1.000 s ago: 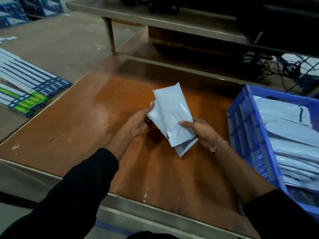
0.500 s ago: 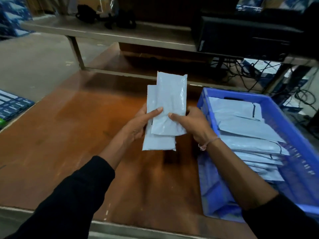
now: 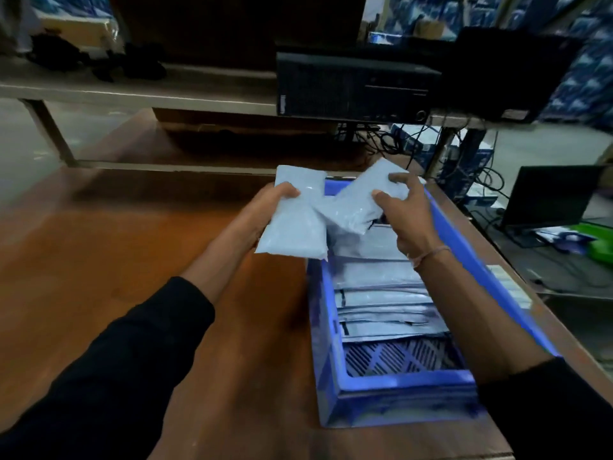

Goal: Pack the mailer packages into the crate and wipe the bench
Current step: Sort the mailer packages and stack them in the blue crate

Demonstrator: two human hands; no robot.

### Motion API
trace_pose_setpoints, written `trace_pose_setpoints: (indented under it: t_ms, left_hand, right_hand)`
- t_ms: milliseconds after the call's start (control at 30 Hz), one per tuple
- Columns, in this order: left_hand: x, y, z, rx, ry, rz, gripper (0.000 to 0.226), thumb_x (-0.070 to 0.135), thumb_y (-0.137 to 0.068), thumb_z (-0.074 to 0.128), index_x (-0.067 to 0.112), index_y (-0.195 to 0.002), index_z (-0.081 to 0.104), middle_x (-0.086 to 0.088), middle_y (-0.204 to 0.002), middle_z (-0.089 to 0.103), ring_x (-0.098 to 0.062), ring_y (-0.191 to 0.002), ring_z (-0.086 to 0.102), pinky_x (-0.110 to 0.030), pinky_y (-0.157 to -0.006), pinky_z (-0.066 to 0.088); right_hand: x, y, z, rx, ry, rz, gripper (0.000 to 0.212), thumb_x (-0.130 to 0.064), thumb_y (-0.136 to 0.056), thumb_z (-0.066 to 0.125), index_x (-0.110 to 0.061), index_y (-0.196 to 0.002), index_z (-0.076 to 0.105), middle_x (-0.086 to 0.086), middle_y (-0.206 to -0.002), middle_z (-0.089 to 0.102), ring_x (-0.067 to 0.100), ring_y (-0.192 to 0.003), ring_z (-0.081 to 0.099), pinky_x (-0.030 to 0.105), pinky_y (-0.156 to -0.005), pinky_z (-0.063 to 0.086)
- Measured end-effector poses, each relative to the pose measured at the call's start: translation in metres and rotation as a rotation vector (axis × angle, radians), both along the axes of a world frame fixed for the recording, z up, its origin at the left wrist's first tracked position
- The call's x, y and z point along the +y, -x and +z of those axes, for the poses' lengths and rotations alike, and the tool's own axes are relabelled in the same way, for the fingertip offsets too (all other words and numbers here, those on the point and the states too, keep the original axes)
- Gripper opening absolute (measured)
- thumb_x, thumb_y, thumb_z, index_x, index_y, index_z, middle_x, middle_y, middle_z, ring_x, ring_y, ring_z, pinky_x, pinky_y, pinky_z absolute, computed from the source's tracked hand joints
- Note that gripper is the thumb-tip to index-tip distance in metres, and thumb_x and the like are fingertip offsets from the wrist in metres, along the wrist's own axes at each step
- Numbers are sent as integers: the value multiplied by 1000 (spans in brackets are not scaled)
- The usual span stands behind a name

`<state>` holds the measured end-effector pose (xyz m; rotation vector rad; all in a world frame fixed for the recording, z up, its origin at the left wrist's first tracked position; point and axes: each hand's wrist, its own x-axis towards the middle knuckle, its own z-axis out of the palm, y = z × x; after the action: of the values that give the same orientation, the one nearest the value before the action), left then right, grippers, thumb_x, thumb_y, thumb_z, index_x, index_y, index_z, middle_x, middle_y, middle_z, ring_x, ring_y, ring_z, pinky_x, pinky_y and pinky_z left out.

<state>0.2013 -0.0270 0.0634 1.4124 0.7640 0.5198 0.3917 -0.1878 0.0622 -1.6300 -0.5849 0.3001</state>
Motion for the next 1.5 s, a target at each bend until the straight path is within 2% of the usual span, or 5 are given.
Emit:
trace_pose_setpoints:
  t_ms: [200, 300, 700, 1067, 1500]
  left_hand:
    - [-3, -10, -3, 34, 9, 33, 31, 30, -85, 61, 15, -111, 56, -9, -86, 63, -22, -64, 65, -30, -59, 50]
    - [-4, -16, -4, 17, 12, 29, 39, 32, -79, 63, 16, -112, 53, -10, -93, 63, -24, -71, 66, -33, -62, 52]
    - [-15, -42, 1, -57, -21, -26, 32, 19, -91, 64, 13, -123, 62, -10, -107, 74, -28, -92, 71, -40, -78, 55]
    - [-24, -83, 8, 162, -244, -422, 43, 30, -93, 74, 15, -131, 62, -9, -115, 76, -26, -103, 75, -38, -85, 61]
    - [-32, -166, -7, 681, -1013, -788, 48, 41, -105, 52, 27, -151, 49, -1, -142, 57, -21, -129, 51, -40, -111, 39]
  right_hand:
    - [9, -54, -32, 261, 64, -93, 61, -8, -76, 78, -8, -127, 45, 27, -124, 57, 38, -102, 69, 51, -85, 60]
    - [38, -80, -67, 197, 154, -105, 84, -41, -51, 88, -19, -123, 49, 20, -125, 59, 32, -99, 69, 51, -88, 59]
    - [36, -76, -47, -996, 914, 54, 56, -61, -87, 63, -29, -133, 60, 16, -130, 49, 39, -121, 44, 44, -95, 40]
    - [-20, -129, -2, -615, 300, -22, 40, -6, -78, 49, -9, -112, 71, 16, -109, 65, 30, -101, 61, 28, -84, 45]
    - [-81, -125, -47, -839, 429, 295, 47, -54, -85, 58, -25, -120, 70, 4, -108, 61, 26, -99, 59, 41, -92, 48]
